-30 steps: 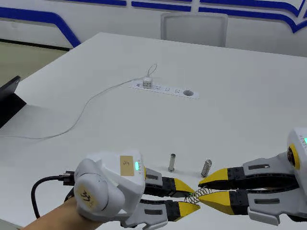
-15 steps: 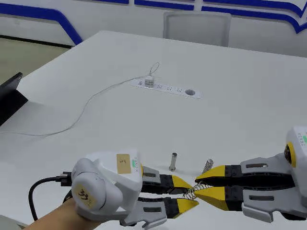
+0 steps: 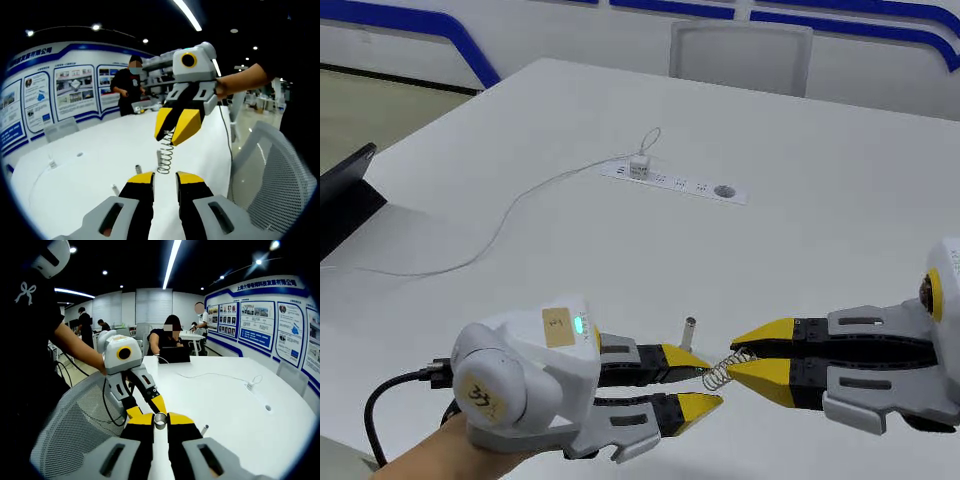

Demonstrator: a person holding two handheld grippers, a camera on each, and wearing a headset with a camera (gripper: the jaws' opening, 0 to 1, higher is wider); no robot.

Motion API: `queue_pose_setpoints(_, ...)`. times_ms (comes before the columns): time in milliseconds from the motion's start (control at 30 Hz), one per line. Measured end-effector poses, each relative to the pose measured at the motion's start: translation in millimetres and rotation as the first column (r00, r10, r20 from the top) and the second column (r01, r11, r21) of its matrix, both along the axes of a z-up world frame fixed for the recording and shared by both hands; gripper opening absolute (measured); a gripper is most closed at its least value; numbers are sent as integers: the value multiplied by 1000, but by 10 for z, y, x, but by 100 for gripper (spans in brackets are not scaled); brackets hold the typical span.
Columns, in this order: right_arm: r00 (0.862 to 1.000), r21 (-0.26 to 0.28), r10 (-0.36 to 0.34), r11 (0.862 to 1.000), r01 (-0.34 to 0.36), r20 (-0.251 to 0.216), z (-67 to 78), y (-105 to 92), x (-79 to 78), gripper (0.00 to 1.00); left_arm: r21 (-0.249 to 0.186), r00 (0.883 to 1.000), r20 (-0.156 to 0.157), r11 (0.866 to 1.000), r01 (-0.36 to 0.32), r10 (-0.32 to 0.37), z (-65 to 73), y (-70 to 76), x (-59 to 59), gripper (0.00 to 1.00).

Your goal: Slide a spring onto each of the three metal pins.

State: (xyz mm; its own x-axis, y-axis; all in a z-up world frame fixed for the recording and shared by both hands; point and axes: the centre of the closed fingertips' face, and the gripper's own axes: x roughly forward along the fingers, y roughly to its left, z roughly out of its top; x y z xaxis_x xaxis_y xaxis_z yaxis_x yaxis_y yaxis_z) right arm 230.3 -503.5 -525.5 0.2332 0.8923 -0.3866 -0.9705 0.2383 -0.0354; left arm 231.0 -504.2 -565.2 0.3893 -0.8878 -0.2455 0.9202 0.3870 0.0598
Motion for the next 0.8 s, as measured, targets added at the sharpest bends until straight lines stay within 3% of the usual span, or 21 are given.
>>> queue_pose_setpoints(67,1000,-4,-5,1000,5,4,6,-4,23,10,-59,1000,-9,998,-25,25,67,31,16,22)
queue_pose_setpoints(233,1000,-15,-17,1000,17,8,-9,-6,104,10,-48,999,-3,998,-43,43,32,124,18,26)
queue_pose_setpoints(467,999,-37,-36,999,37,16,-54,19,262,10,-54,994,-10,992,-114,113,3,315,88,41)
queue_pose_setpoints(600,998,-54,-57,997,58,14,-83,5,357,10,-102,986,-21,981,-168,167,50,437,133,50)
queue_pose_setpoints(733,997,-69,-76,995,77,15,-109,-20,429,10,-105,979,-4,974,-202,203,86,497,194,58)
queue_pose_setpoints(800,996,-86,-88,992,89,19,-139,-42,476,10,-113,976,-15,969,-218,218,84,516,209,61)
